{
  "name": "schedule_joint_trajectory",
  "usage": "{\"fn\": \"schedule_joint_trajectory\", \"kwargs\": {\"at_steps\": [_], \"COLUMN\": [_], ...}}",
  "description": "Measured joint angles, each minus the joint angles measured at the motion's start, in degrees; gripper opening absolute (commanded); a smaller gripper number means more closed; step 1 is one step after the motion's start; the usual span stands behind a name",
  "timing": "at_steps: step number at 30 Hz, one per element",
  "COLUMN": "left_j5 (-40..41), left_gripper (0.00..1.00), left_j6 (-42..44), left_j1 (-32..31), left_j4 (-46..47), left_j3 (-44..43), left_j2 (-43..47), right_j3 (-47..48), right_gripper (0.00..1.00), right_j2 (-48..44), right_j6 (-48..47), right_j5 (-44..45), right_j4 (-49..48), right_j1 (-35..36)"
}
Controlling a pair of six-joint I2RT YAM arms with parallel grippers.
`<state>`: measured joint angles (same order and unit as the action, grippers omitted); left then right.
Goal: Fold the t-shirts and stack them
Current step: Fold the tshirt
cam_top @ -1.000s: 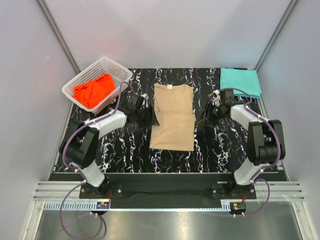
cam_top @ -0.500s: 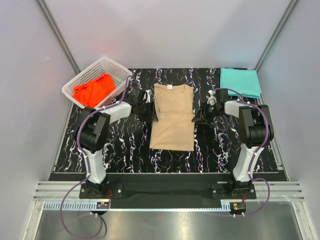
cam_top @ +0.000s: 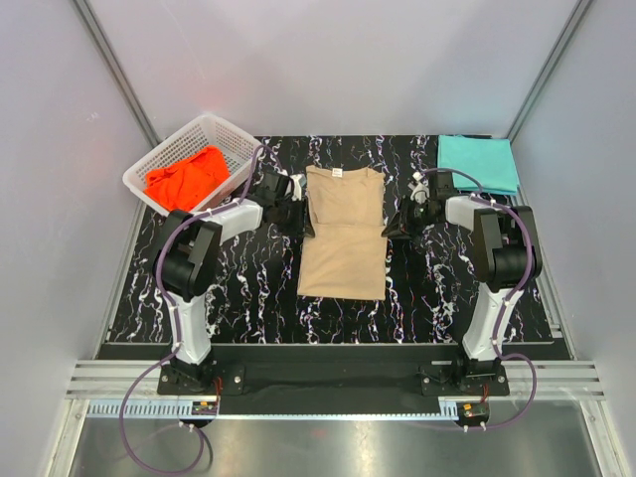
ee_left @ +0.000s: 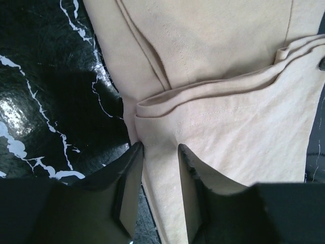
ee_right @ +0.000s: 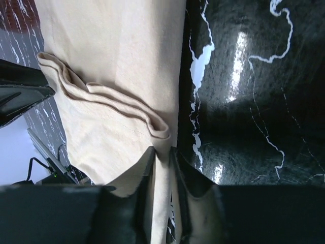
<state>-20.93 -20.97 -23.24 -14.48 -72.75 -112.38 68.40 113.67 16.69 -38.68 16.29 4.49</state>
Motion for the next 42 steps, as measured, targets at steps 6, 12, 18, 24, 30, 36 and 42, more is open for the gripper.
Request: {"fn": "schedule_joint_trajectory", "kwargs": {"at_steps": [6,12,18,24,30,36,42], "left_j5": [-1.53,-3.02,-2.51,0.26,1.90,3.23,4.02], "left_gripper": [0.04,0.00,0.00,0.00,0.00,0.00,0.01], "left_j6": [0.42,0.66,-0.39,-2.19,-3.74,-4.15,-5.07], "left_j1": [0.00,0.00,0.00,0.00,0.00,0.02,0.39], "left_j4": [1.01,0.83,0.76,1.31,3.19,4.02,4.66], "left_j3": [-0.55,-2.25,-2.23,0.26,3.34,3.41,2.58], "left_j2": [0.00,-0.35,-0.31,1.68,5.18,4.81,1.38], "right_j3": [0.83,1.01,1.01,0.48,-0.61,-0.46,0.76], "right_gripper": [0.05,0.00,0.00,0.00,0.00,0.00,0.07], "right_j2": [0.15,1.29,1.09,-1.77,-6.95,-4.98,0.50], "right_j6": [-0.26,-0.39,-0.87,-1.01,-1.05,-1.03,-1.01], "right_j5": [-0.11,-0.98,-1.46,-1.60,-2.93,-3.04,-2.73], "right_j4": [-0.22,-0.44,-0.52,-0.42,-0.83,-2.03,-2.27], "right_j1": [-0.02,-0.02,-0.02,-0.02,-0.04,-0.04,-0.04]}}
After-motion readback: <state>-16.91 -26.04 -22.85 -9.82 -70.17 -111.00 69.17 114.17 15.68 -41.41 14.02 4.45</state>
